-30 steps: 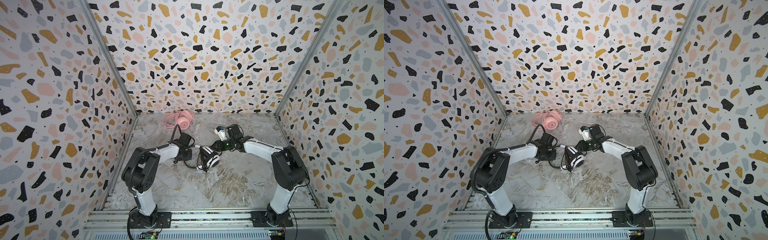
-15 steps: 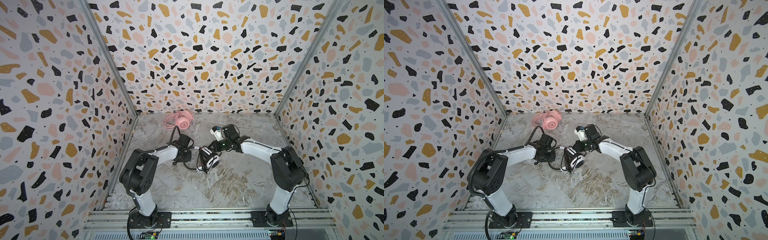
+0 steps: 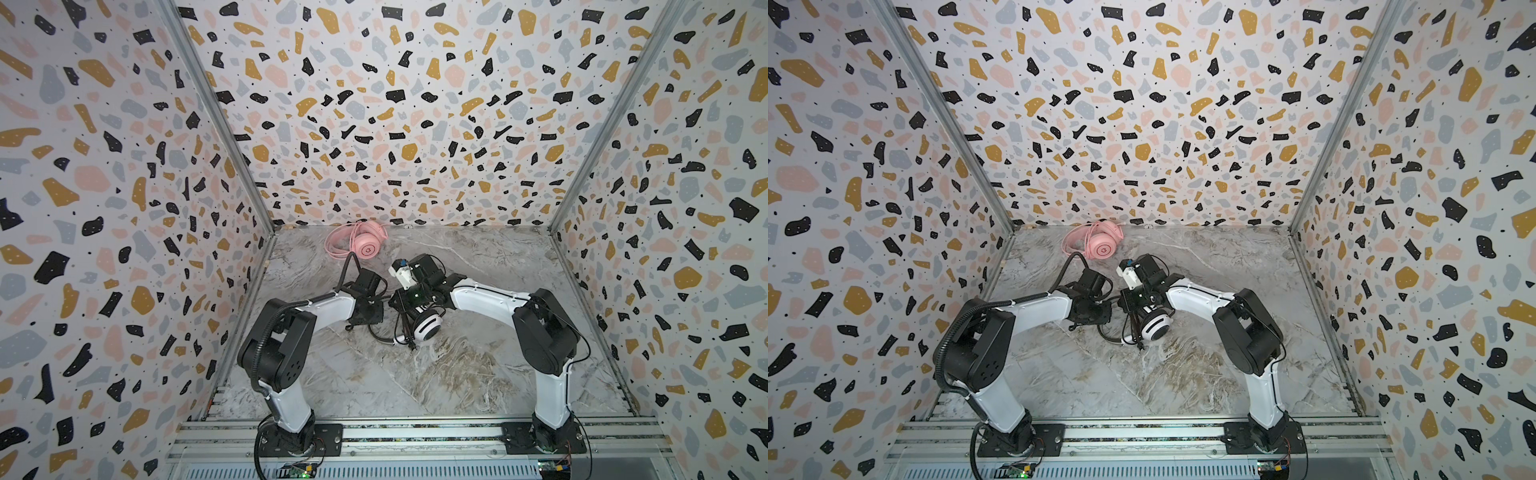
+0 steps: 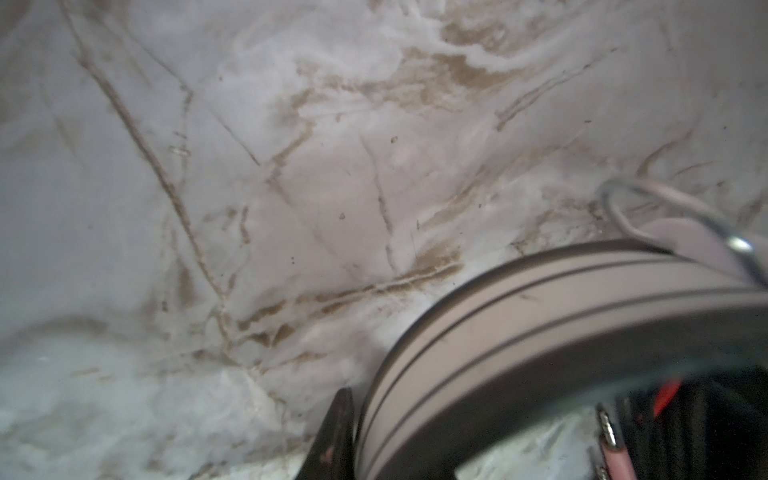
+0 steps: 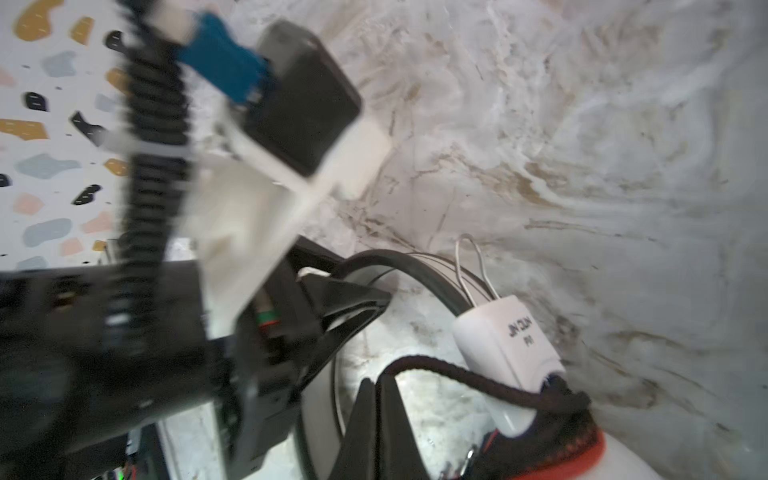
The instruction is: Wrap the headphones
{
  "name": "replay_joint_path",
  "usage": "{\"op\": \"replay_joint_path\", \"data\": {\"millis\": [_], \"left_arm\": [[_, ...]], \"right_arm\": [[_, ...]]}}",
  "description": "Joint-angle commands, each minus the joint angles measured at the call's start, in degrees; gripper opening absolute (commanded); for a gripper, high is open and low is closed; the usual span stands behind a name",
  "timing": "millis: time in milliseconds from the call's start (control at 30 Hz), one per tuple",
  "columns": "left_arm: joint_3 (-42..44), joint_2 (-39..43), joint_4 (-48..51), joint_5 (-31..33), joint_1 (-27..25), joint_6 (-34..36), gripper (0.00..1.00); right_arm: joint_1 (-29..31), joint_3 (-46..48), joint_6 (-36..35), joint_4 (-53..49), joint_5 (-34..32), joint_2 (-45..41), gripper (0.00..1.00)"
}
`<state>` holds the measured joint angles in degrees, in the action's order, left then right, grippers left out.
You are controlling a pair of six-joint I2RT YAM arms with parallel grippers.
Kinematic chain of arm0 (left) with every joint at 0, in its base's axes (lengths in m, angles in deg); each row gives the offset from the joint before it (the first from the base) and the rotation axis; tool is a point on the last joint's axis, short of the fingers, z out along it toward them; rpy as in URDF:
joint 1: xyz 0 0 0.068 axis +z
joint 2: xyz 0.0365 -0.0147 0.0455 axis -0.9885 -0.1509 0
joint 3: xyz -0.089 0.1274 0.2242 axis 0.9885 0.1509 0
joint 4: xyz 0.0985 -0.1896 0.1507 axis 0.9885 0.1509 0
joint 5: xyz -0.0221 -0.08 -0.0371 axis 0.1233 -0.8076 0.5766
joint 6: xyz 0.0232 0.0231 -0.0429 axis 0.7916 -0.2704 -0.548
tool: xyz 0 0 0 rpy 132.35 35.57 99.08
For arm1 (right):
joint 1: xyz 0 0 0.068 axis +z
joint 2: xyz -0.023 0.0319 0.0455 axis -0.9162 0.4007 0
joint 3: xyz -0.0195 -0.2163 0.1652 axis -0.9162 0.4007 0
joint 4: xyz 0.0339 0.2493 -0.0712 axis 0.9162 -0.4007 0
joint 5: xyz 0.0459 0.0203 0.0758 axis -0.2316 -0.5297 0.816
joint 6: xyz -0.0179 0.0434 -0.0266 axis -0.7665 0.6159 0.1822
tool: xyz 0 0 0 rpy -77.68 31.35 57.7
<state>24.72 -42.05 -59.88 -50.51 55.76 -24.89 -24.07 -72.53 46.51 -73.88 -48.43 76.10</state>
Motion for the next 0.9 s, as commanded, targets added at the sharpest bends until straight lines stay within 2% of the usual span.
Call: {"op": "replay_joint_path", "data": {"millis": [0, 200, 300, 433, 500, 733, 867], "left_arm": [[0.6, 1.8, -1.7, -1.7, -0.4, -0.8, 0.21], [1.0, 1.9, -2.0, -2.1, -0.4, -0.9, 0.21], [1.0, 1.7, -2.3, -2.5, -0.4, -1.1, 0.21], [0.6, 2.4, -2.2, -2.5, -0.4, -1.2, 0.21], [0.3, 3.1, -1.9, -1.7, -0.4, -1.0, 0.22], [0.1, 7.5, -3.0, 1.3, 0.3, -1.2, 0.27], [0.9, 10.7, -3.8, 2.7, 1.8, -1.6, 0.34]], "right_arm": [[-1.8, -3.3, 0.2, 0.5, -5.2, 1.1, 0.04], [-3.8, -3.1, 1.0, 5.3, -10.3, 1.0, 0.04], [-4.0, -6.5, -0.9, 2.4, -10.7, 2.7, 0.04], [-3.2, -6.4, -2.8, 1.5, -11.3, 1.5, 0.07], [-3.0, -6.2, -3.6, 0.3, -11.5, 0.1, 0.11], [-2.8, -2.1, -5.5, -2.3, -12.6, -7.6, 0.35], [-2.8, -0.1, -6.1, -2.6, -13.5, -11.4, 0.39]]}}
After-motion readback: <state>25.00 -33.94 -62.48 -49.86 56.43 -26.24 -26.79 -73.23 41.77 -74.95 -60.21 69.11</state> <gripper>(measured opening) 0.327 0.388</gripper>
